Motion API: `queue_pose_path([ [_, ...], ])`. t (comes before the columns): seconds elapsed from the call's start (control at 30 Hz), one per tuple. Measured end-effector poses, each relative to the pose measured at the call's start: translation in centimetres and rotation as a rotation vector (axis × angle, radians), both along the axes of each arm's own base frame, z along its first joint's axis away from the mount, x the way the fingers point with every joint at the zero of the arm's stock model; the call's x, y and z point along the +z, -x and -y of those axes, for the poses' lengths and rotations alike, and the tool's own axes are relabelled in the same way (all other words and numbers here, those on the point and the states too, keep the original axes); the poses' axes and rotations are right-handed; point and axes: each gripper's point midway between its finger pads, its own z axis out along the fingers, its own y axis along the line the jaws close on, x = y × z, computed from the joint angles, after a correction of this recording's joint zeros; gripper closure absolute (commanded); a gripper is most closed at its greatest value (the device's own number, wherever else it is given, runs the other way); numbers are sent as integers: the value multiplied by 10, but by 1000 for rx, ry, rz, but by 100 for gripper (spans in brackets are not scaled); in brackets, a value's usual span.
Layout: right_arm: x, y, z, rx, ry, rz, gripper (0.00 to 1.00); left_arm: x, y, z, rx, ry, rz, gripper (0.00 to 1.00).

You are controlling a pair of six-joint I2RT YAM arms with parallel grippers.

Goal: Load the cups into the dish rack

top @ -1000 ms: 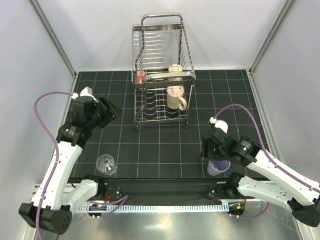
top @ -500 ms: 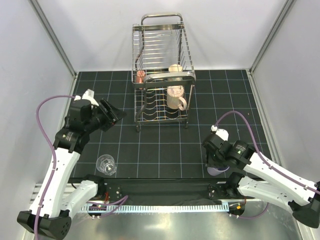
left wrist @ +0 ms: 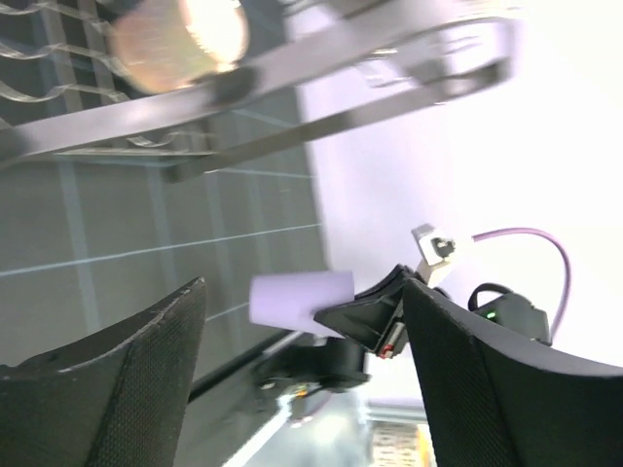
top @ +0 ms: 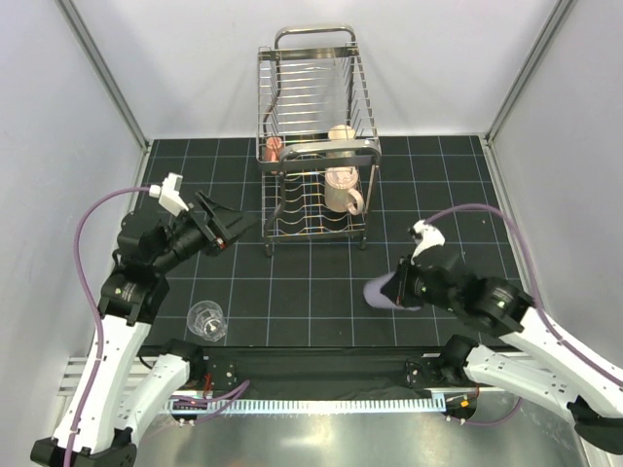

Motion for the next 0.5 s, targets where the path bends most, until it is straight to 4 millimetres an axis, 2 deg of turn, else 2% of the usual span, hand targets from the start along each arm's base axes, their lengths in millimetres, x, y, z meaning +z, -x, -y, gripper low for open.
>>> queue_pose_path([
  [0.13,97,-12,-41,130,-297,250,96,26,8,4,-8,108,45,13],
  [0.2,134,-12,-53,184,-410,353,96,34,12,4,-2,158,51,10],
  [0.37,210,-6,-75,297,-655,562,96,47,20,1,25,285,64,6],
  [0.43,231,-5,-84,333,-738,627,96,51,22,-2,46,331,77,5],
  [0.5,243,-6,-92,356,-798,666,96,57,24,-5,63,371,92,5],
])
